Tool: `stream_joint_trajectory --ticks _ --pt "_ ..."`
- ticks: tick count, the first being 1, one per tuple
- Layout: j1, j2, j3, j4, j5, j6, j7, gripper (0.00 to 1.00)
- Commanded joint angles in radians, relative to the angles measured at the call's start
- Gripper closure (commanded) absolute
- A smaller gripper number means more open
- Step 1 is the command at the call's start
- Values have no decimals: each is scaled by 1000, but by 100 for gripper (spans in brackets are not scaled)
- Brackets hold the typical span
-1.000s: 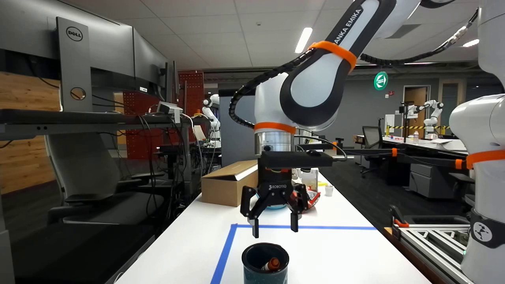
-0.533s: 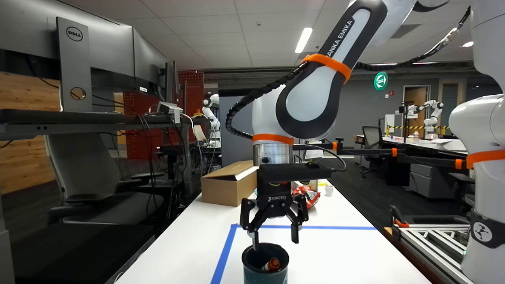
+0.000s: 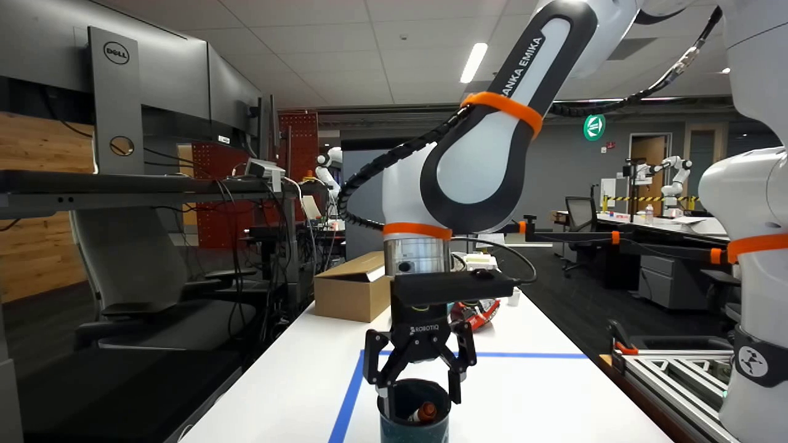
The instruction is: Remove the marker from the cup and put it on the table
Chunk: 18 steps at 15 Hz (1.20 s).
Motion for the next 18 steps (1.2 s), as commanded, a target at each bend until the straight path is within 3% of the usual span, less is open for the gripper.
stream_joint_trajectory --ticks 1,4,5,7,10,11,12,18 --pt "15 28 4 30 41 18 -21 26" --pt "17 33 1 42 42 15 -18 51" --pt "17 34 0 45 40 15 -18 54" --pt "17 33 0 50 41 14 -19 74" --pt "16 31 -1 59 40 11 -19 96" --pt "18 28 -1 60 36 11 -18 100" --pt "19 21 -1 60 35 6 -16 96" --pt "23 -10 -3 56 22 4 -15 95"
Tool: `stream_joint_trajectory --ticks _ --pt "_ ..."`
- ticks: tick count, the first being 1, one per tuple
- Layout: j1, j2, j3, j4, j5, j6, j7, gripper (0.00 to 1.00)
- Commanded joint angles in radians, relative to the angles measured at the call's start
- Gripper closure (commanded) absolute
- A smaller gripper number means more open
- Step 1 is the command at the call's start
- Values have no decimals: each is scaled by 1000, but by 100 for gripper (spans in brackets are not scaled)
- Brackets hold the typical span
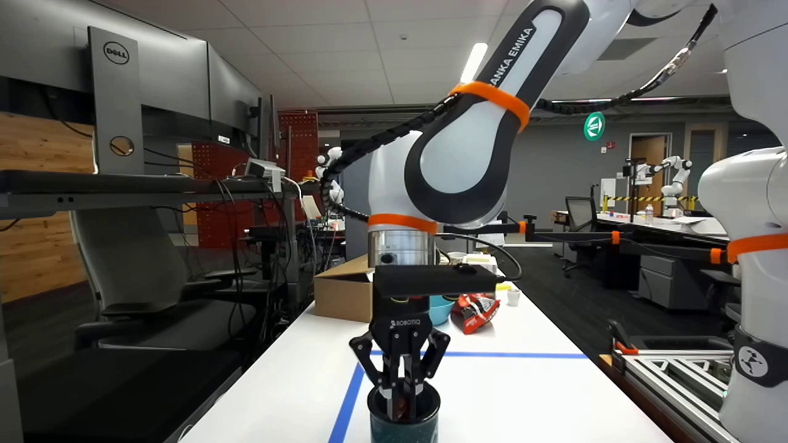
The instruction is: Remove the marker from the cup and put it on the table
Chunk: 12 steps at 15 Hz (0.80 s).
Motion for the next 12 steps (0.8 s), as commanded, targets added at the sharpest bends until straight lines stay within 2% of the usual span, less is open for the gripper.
stream_joint_trajectory --ticks 1,6,12 --pt "14 -37 -6 -5 9 -1 -10 95" --pt "36 -124 -10 -20 -48 -24 34 95" --pt "41 -297 8 -30 -162 -110 111 95"
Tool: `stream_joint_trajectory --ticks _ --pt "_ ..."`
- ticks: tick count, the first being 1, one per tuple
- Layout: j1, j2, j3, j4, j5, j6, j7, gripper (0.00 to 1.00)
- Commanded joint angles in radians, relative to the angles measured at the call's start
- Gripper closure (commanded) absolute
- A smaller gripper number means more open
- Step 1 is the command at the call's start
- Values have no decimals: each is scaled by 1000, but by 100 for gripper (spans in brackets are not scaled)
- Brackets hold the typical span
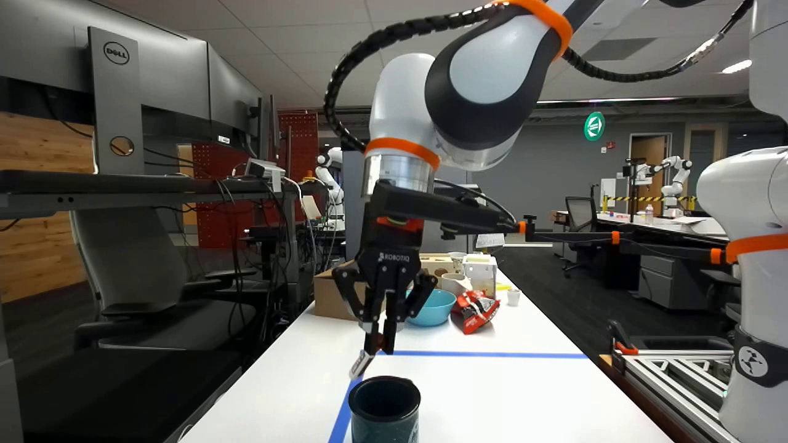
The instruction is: Remove the marker from the cup and put it on the table
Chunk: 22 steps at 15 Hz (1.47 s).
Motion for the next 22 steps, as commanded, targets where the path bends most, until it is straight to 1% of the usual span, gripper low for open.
stream_joint_trajectory --ticks 1,3,5,8,10,15,22 --pt "8 -145 18 -31 -83 -90 69 95" --pt "13 -185 43 -31 -103 -138 50 95" --pt "27 -200 71 -24 -106 -183 10 95" --pt "49 -186 107 -13 -101 -219 -55 95" --pt "55 -169 119 -10 -108 -236 -91 95" --pt "49 -111 116 -22 -131 -247 -193 95" --pt "47 35 89 -24 -190 -186 -316 95"
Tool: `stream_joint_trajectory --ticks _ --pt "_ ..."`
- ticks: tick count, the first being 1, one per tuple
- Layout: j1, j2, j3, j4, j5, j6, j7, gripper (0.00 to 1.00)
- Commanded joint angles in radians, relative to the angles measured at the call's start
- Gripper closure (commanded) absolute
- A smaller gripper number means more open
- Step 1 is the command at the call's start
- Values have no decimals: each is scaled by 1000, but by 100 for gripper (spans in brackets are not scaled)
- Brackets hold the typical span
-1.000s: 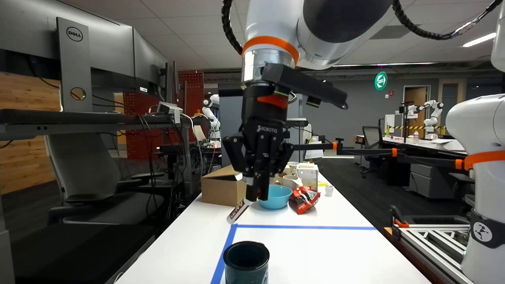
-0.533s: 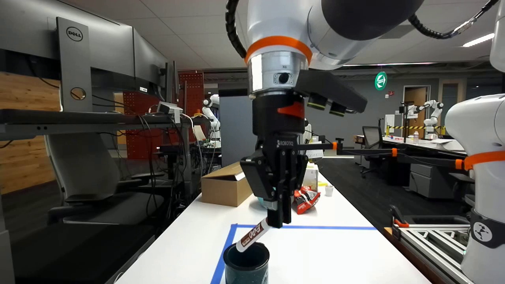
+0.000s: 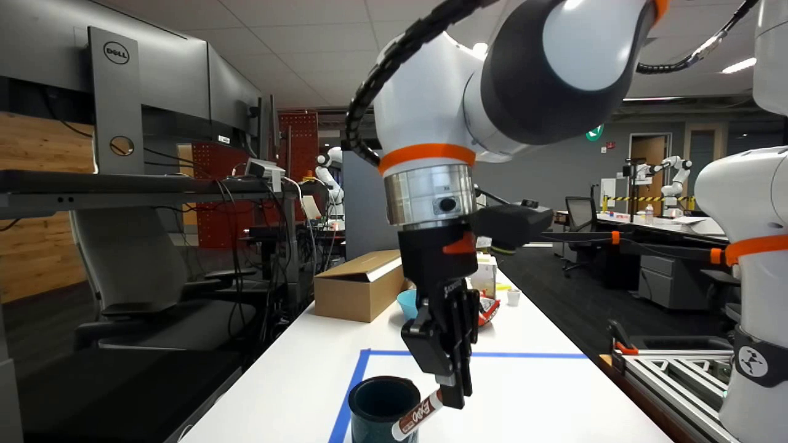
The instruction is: Remove the marker from the cup and put it on the table
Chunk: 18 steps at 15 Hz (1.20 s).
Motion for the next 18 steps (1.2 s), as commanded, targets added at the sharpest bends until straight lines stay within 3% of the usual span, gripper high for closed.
stream_joint_trajectory --ticks 1,8,18 --pt "5 80 -13 8 -45 54 -55 95" --pt "36 209 -27 7 -66 175 -109 95" --pt "75 262 -58 -16 -66 216 -112 95"
